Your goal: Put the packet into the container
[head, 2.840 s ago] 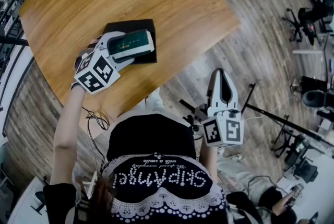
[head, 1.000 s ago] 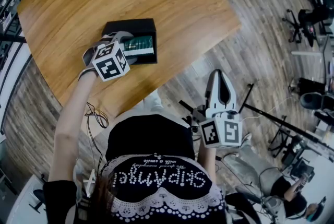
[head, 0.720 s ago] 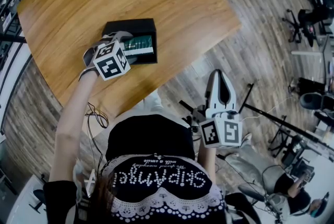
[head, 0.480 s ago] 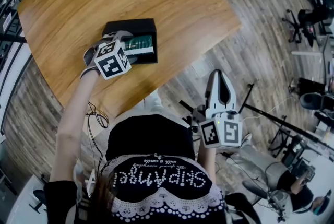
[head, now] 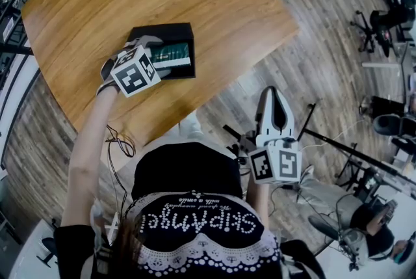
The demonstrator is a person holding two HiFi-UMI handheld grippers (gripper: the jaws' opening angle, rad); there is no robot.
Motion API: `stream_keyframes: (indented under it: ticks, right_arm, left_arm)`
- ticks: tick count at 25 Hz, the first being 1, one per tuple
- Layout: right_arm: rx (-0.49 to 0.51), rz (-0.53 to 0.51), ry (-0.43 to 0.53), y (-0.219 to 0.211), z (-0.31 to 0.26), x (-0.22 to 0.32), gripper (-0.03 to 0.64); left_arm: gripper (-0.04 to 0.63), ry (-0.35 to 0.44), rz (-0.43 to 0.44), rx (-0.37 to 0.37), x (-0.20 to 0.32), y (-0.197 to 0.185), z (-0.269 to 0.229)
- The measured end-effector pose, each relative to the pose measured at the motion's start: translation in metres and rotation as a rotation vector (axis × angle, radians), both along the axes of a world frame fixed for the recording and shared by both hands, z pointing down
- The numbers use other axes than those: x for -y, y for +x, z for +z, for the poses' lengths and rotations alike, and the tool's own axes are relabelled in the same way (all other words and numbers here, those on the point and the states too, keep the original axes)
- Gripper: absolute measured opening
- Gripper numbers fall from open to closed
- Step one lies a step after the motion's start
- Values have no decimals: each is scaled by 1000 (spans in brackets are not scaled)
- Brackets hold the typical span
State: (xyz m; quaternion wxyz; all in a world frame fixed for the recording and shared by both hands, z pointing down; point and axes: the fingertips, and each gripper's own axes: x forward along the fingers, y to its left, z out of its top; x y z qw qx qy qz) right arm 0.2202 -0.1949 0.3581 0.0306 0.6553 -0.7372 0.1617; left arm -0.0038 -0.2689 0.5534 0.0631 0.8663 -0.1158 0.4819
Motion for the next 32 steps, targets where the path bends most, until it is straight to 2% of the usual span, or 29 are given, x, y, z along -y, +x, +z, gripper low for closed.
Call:
stream_keyframes:
  ticks: [6, 12, 15, 21, 25, 32]
  right_arm:
    - [5, -14, 7, -5, -1, 1, 38]
    - [5, -17, 12, -3, -2, -2, 38]
    - [6, -16, 14, -4, -3, -1, 38]
    - [12, -18, 20, -2, -2, 0, 38]
    - [17, -25, 33, -3, -5, 0, 38]
    - [13, -49, 64, -3, -13, -6, 38]
  left_arm:
    - [347, 20, 3, -1, 2, -3, -7]
    - [343, 34, -27, -63, 5, 3, -21]
    - [255, 76, -57, -92, 13, 2, -31]
    - [142, 205, -106, -116, 25, 2, -47]
    - [92, 277, -146, -142, 31, 2, -62]
    - [40, 402, -216, -229, 23, 5, -107]
